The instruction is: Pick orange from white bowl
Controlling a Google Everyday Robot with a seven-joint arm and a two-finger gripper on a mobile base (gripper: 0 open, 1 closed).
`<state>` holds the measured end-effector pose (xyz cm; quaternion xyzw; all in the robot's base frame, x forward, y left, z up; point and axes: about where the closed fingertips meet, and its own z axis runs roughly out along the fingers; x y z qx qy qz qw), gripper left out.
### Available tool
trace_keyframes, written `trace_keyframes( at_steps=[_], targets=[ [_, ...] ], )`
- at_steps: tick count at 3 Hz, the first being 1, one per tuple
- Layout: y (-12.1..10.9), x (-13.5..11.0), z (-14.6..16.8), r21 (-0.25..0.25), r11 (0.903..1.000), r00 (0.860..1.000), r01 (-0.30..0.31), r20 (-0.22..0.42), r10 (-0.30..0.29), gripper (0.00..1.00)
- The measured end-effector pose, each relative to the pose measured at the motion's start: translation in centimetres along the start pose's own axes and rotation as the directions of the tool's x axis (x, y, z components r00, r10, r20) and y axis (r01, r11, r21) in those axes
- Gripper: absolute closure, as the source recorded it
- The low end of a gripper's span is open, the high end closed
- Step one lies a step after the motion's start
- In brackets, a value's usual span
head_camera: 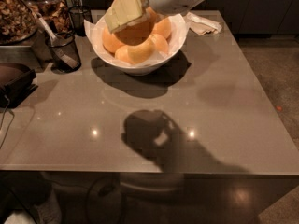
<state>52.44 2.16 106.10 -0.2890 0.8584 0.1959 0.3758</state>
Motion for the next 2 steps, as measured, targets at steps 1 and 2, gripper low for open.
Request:
trace_keyframes(
  at_steps=[1, 2],
  targets=[
    [-0.52, 1.57, -0.97, 0.015, 0.9983, 0.998, -0.055, 0.014, 0.055, 1.0],
    [0.14, 2.42, -1.31, 0.01, 0.9963, 0.996, -0.086, 0.003, 0.086, 1.0]
  ],
)
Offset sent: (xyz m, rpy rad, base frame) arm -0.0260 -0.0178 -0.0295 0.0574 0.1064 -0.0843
